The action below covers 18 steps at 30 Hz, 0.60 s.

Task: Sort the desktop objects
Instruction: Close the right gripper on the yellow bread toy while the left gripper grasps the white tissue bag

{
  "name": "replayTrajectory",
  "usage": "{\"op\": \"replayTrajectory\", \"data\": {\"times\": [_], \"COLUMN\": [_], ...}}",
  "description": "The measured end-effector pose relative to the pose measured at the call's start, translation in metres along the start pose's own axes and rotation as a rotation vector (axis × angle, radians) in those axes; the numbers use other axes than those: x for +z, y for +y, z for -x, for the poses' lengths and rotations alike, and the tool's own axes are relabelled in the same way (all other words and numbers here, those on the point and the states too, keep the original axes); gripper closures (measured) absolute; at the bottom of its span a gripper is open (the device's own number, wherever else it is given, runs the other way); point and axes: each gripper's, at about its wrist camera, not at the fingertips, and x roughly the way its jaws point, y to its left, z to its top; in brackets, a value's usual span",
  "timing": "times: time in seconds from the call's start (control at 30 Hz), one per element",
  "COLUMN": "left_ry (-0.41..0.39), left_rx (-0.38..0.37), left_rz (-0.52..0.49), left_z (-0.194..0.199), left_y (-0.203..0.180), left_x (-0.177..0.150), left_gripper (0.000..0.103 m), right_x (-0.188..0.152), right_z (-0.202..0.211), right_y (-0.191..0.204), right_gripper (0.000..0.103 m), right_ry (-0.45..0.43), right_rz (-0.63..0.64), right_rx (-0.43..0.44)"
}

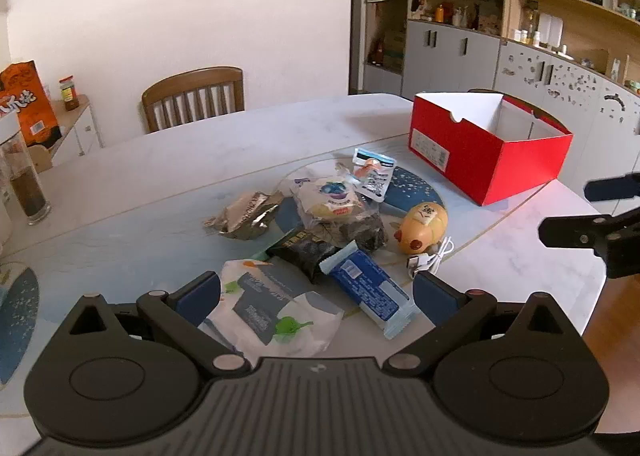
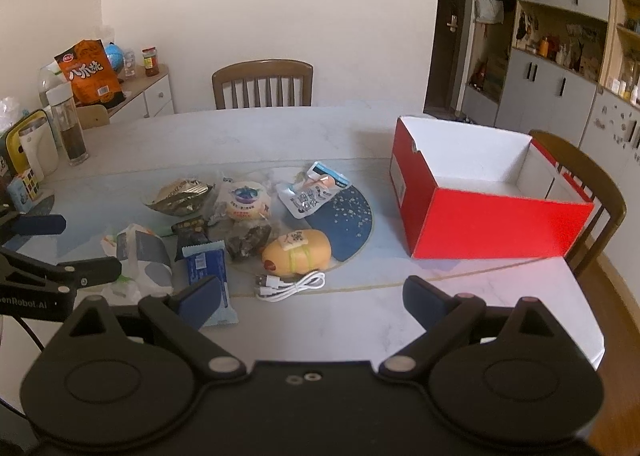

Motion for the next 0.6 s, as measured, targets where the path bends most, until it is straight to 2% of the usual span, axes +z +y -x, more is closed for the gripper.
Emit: {"op": "replayTrajectory", "data": {"times": [0.13,0.27,0.4,0.6], "left_ry": [0.008,0.02,0.035,0.059], "left_rx": [-0.004,0.045,0.159,0.182], "left_rz": [0.011,0.029,0.053,0.094], "left_z": [-0.005,-0.01,-0.016,-0.03], "left_y": [0.002,0.004,0.008,0.01], "left_x": [0.0,0.002,0.006,0.007], "left_gripper": [0.0,0.0,0.0,0.0], "right_x": [0.003,0.007,0.01,0.016], "right_z": [-0.005,-0.017,-0.029,-0.05], "right_y": [0.005,0.004,0.003,0.0], "right_gripper": [0.005,0.005,0.005,0.005], "right_ry": [-0.021,-0.016,-0.012,-0.004], "right_rz": [0.033,0.032,0.05,0.082], "right_rx": [0.007,0.016,0.037,0.07]}}
